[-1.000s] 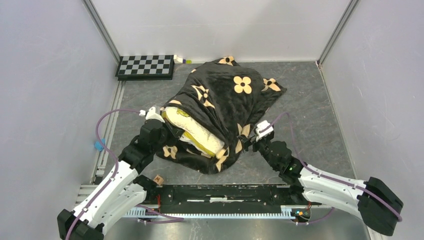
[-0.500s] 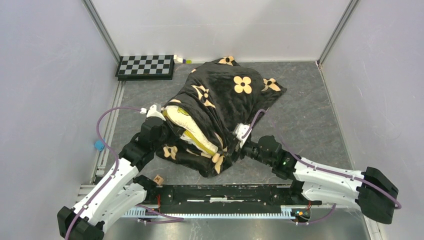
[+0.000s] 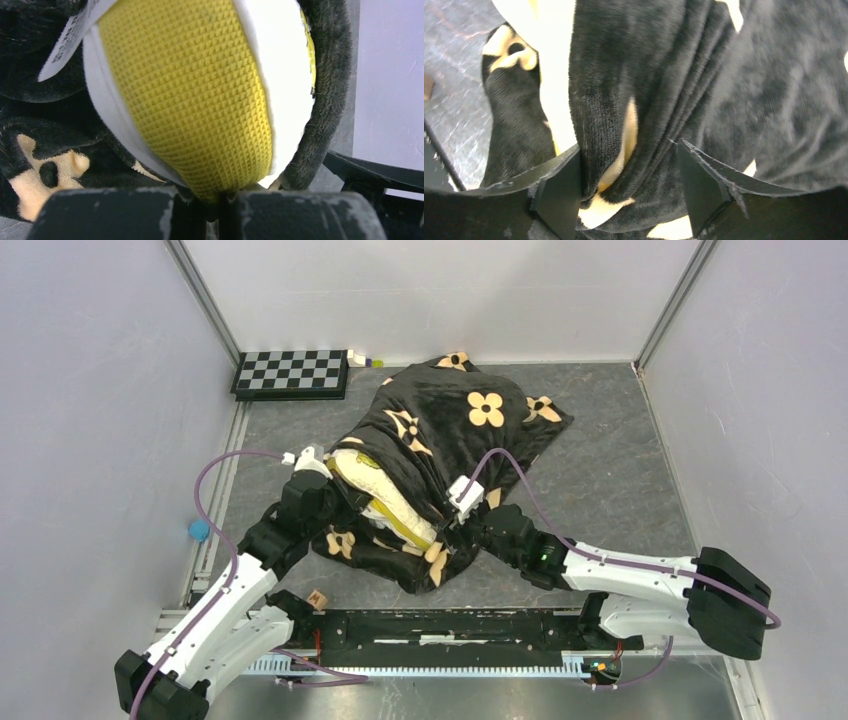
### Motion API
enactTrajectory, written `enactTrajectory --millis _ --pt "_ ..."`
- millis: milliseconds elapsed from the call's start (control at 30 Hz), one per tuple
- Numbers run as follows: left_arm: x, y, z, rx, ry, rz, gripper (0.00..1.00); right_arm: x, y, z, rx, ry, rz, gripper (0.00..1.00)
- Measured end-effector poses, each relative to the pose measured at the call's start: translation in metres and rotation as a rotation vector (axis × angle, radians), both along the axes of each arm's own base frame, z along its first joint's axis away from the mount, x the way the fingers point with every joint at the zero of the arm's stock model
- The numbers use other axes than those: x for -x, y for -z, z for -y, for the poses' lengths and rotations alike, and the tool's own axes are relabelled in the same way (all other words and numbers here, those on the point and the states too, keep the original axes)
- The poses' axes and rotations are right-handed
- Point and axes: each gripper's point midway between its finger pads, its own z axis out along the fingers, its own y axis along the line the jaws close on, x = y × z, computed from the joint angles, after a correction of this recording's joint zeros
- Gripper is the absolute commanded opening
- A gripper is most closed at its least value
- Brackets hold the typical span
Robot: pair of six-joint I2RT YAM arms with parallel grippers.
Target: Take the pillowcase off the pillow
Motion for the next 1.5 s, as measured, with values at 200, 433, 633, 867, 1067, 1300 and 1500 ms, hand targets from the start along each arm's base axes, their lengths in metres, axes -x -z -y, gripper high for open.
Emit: enactTrajectory --millis 200,433,633,867,1067,1300,1500 --pt "0.003 -0.006 0.001 0.005 0.012 -0.006 0.02 -0.027 0.014 0.034 -0.006 0.227 -0.037 0.43" --pt "0.01 -0.043 0.01 0.05 0.072 0.001 0.02 -0.068 0.048 0.105 -0.067 0.52 -0.171 0.21" --pt "0.02 -0.074 0.018 0.098 0.132 0.019 0.02 -0.076 0.049 0.118 -0.112 0.586 -0.207 0.22" --pt "0.029 -0.084 0.021 0.156 0.153 0.013 0.02 -0.075 0.041 0.122 -0.104 0.573 -0.181 0.75" --pt "0.017 -0.084 0.02 0.152 0.125 0.025 0.02 -0.057 0.021 0.101 -0.101 0.346 -0.159 0.85" --pt "-0.022 -0.056 0.03 0.113 0.089 -0.035 0.02 -0.032 -0.028 0.062 -0.158 0.05 -0.094 0.97" --pt "-0.057 -0.05 0.025 0.11 0.034 -0.062 0.02 -0.002 -0.032 0.045 -0.158 -0.119 -0.086 0.98"
